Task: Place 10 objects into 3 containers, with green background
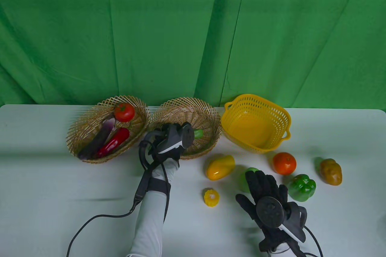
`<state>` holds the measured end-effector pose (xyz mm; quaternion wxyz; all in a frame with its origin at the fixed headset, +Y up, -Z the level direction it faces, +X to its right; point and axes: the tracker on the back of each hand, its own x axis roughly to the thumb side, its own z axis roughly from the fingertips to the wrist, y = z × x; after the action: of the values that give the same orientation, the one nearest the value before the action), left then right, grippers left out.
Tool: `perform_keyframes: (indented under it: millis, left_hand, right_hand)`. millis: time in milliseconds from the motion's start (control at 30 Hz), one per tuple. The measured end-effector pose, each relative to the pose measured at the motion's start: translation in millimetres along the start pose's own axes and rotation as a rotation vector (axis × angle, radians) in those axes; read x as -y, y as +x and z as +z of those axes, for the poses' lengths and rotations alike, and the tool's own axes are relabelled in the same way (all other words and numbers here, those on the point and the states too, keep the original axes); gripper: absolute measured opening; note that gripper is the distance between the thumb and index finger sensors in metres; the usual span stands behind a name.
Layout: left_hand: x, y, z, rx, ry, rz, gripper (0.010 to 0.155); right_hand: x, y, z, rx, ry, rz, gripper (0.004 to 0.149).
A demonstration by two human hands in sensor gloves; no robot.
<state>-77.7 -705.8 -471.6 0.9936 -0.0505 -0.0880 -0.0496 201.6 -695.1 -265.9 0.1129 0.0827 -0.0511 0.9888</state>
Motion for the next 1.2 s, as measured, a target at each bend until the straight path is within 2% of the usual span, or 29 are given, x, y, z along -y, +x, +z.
perform_keyframes:
  millis: [200, 533, 700, 967, 1200]
  left_hand:
    - [-4, -6, 5, -0.006, 0.009, 0.048, 0.074]
    - [-13, -29, 33, 0.031, 0.052, 0.151, 0.068]
    - [-17, -44, 53, 0.052, 0.081, 0.271, 0.066]
    - [-23, -61, 95, 0.117, 0.129, 0.314, 0.066]
    - [-15, -76, 129, 0.149, 0.168, 0.319, 0.066]
  right_hand:
    - [0, 0, 0, 0.001, 0.003, 0.001, 0.079]
    - [-2, 2, 0, 0.008, 0.019, -0.013, 0.079]
    - [-1, 1, -1, 0.012, 0.018, -0.028, 0.079]
    - [-2, 1, -1, 0.016, 0.023, -0.043, 0.079]
    - [-5, 4, -2, 0.024, 0.039, -0.039, 0.079]
